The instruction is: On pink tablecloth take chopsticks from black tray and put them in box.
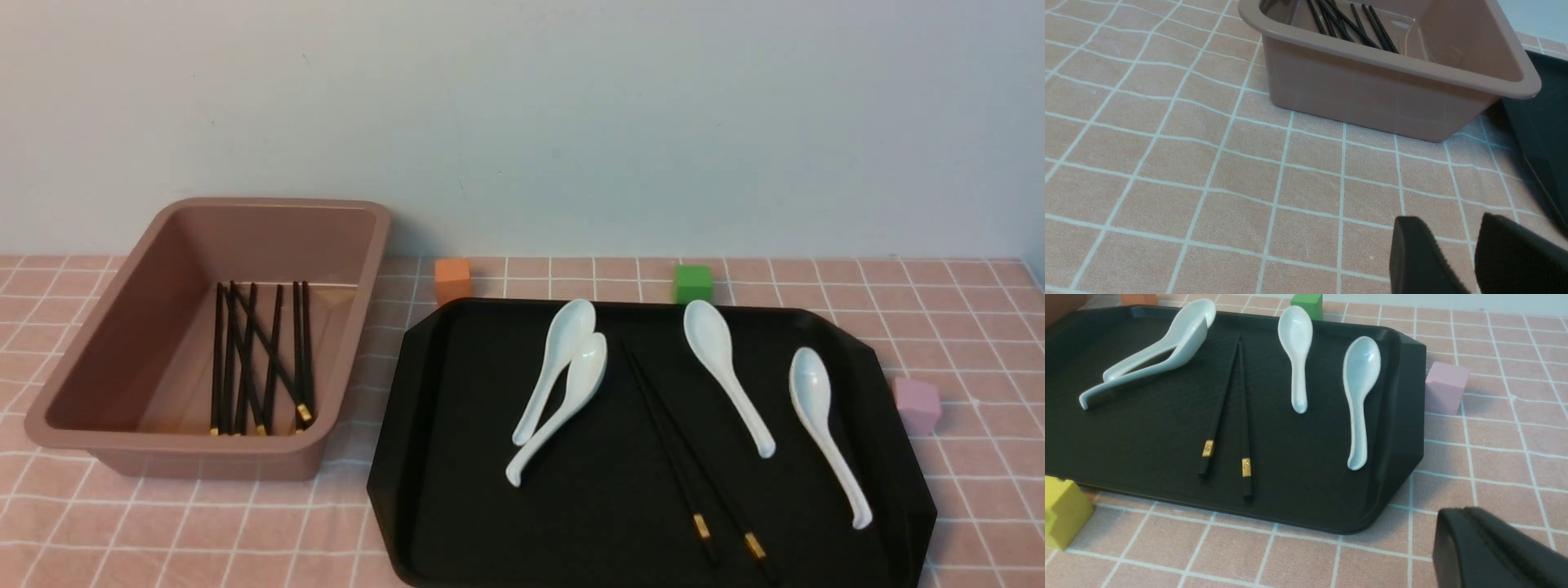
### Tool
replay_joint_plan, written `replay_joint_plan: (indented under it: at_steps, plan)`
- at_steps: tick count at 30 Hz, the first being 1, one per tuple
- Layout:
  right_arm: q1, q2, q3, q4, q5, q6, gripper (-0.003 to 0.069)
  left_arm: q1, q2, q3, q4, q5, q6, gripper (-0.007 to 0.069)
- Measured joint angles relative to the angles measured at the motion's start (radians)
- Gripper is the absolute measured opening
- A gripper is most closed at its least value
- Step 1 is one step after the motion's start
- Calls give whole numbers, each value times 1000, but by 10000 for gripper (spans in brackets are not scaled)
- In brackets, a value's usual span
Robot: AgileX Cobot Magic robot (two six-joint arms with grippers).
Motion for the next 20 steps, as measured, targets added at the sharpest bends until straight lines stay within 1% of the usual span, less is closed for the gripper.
replay_joint_plan:
  at_steps: [20]
  plan:
    - [0,0,0,0,0,0,4,0,0,0,0,0,0,238]
